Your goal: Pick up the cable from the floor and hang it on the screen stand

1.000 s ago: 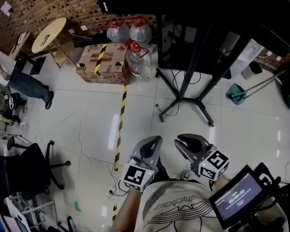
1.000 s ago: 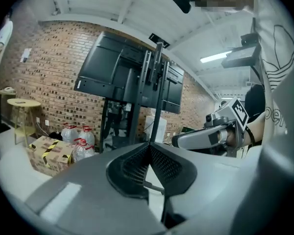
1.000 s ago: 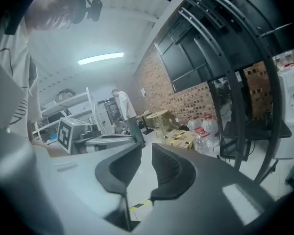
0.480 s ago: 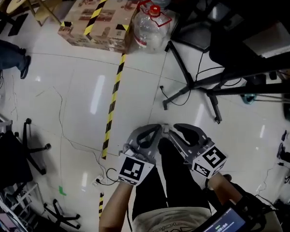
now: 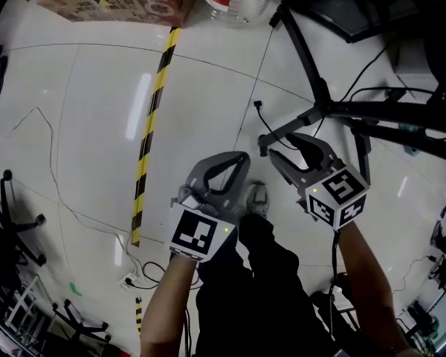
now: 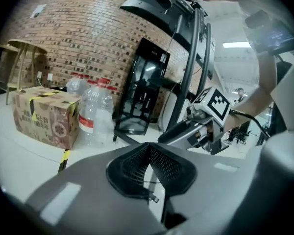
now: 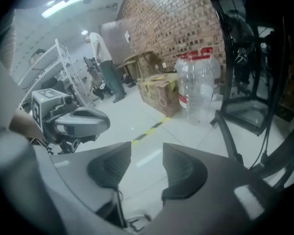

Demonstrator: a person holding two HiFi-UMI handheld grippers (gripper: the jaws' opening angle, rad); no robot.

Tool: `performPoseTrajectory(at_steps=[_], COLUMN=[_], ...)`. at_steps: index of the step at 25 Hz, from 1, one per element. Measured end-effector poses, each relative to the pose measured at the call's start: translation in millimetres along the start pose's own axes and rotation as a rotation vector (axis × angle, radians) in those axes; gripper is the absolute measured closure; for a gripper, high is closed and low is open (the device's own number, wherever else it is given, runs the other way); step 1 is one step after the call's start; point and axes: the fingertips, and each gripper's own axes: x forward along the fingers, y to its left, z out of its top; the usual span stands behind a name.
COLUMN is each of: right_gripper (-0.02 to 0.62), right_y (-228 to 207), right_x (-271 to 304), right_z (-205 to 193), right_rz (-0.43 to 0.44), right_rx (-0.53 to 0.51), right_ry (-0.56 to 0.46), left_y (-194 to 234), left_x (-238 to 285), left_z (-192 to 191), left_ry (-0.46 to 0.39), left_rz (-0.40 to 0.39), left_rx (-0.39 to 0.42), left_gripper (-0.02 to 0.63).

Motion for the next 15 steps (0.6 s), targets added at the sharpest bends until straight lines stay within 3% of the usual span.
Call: performPoseTrajectory(at_steps=[3,8,10,12,15], right_gripper=[0.391,0.394,0.392,0.396,0.392], right_y=[-68.7,-151.7,-170.9,-180.6,-179.2], right_x=[73.1,178.6,204.7,224.7,247.4], right_z=[-51.3,-128.9,-160.8,-174.0,-180.7], right_rz=[-0.032,-0.125,-0.151,-0.153,-0.131], right_rx=[0.005,0.033,-0.067,-0.150,-0.097], right_ry=[0.130,0.412,0.566,0.632,0.664], left_y=[46.4,104.7,115.1,118.0,118.0], left_x=[58.8,119.3,117.9,112.7,106.0], left_z=[-61.3,-147.7,-167.9,-180.4,-200.7], left_ry=[0.026,0.087,0.085,0.076,0.088], left_rz=[0.044,0.088,0.114,0.135,0.148], left_rx=[0.016,-0.079,-0.124,-0.144,-0.165], left_gripper=[0.586,0.586,0.586,0.586,0.586])
